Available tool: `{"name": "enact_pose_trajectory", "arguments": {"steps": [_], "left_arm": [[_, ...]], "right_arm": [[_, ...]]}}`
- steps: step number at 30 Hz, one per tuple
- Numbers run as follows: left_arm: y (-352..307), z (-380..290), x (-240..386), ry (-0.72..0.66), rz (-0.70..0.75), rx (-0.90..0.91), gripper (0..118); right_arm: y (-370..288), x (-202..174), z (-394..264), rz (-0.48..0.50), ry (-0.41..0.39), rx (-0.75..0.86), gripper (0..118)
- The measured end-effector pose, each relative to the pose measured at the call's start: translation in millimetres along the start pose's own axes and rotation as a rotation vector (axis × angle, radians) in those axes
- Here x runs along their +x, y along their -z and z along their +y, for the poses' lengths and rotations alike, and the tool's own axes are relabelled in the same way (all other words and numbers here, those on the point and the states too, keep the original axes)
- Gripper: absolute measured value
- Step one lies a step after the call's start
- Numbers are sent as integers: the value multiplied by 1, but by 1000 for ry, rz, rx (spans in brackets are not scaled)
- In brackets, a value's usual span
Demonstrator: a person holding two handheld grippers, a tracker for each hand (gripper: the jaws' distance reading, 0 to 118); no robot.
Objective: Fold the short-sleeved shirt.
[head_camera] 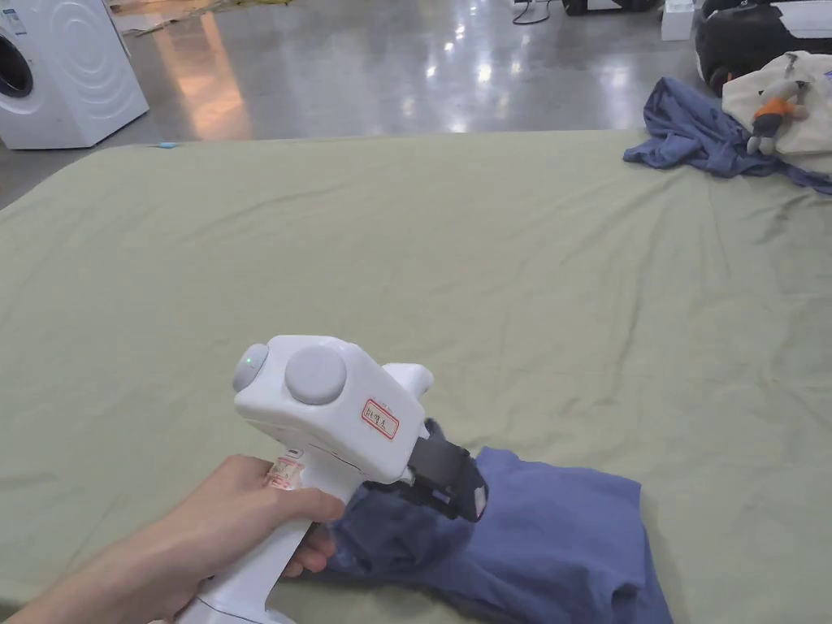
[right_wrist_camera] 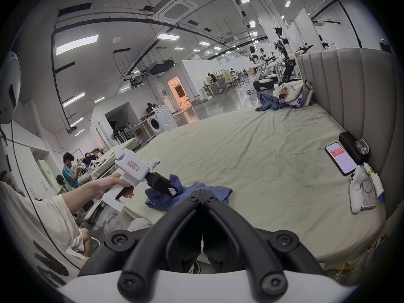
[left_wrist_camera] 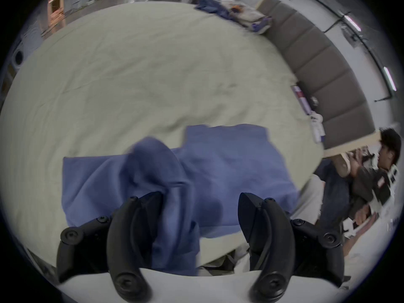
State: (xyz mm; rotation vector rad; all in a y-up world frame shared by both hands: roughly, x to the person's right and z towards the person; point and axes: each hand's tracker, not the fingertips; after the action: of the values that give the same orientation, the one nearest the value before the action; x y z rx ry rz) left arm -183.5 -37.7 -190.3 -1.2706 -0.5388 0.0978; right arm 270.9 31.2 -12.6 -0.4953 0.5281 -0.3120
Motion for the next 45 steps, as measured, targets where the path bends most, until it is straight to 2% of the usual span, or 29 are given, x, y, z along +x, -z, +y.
{"name": "enact_pose_trajectory", "arguments": {"steps": [5, 7, 8, 9, 10, 11, 12, 13, 16, 20, 23, 28, 32, 35, 37, 39, 40, 41, 42, 43, 45], "left_arm": [[-28, -10, -4, -67, -93, 95, 80], [-37, -18, -7, -79, -44, 124, 79], [-40, -23, -8, -39, 12, 142, 68], [-40, -28, -7, 30, 85, 173, 16], [-35, -29, -5, 81, 142, 196, 0], [-28, -32, -7, 82, 226, 242, 1], [-19, -30, -13, 43, 143, 135, 1], [-10, -32, -18, 18, 104, 129, 1], [29, -34, -18, 27, 135, 108, 1], [56, -32, -1, -3, 61, 100, 1], [63, -31, 11, 29, 59, 138, 1], [84, -27, 13, -10, 74, 114, 1], [73, -33, 14, -14, 71, 135, 1], [34, -53, 11, -59, 29, 285, 1], [-2, -79, 10, -91, 47, 441, 20], [-39, -113, 11, -77, 138, 647, 20], [-52, -131, 16, -74, 248, 760, 18], [-65, -150, 21, -65, 375, 838, 8], [-75, -160, 20, -47, 466, 840, 4], [-81, -174, 18, -60, 488, 853, 4], [-94, -195, 8, -113, 425, 797, 3]], "right_arm": [[1, 1, -3, 21, 8, -5, 2], [3, 0, -4, 27, 2, -13, 2], [4, -1, -5, 30, 0, -17, 2], [4, -2, -5, 34, -2, -22, 2], [4, -2, -5, 35, -5, -25, 2], [4, -3, -6, 34, -8, -26, 2], [5, -3, -7, 34, -7, -30, 2], [5, -3, -7, 34, -7, -34, 2], [6, 0, -8, 25, -1, -39, 2], [9, 5, -9, 11, 8, -54, 2], [9, 4, -11, 9, 12, -63, 2], [15, 3, -14, 3, 12, -82, 2], [17, 2, -15, 10, 15, -88, 2], [18, -2, -12, 2, 1, -80, 2], [18, -5, -9, 6, -5, -62, 2], [19, -10, -7, 16, -15, -35, 2], [19, -12, -6, 18, -18, -28, 2], [21, -15, -5, 17, -26, -20, 2], [22, -17, -4, 17, -30, -17, 2], [23, -20, -3, 22, -32, -15, 2], [28, -23, -3, 44, -32, -20, 2]]}}
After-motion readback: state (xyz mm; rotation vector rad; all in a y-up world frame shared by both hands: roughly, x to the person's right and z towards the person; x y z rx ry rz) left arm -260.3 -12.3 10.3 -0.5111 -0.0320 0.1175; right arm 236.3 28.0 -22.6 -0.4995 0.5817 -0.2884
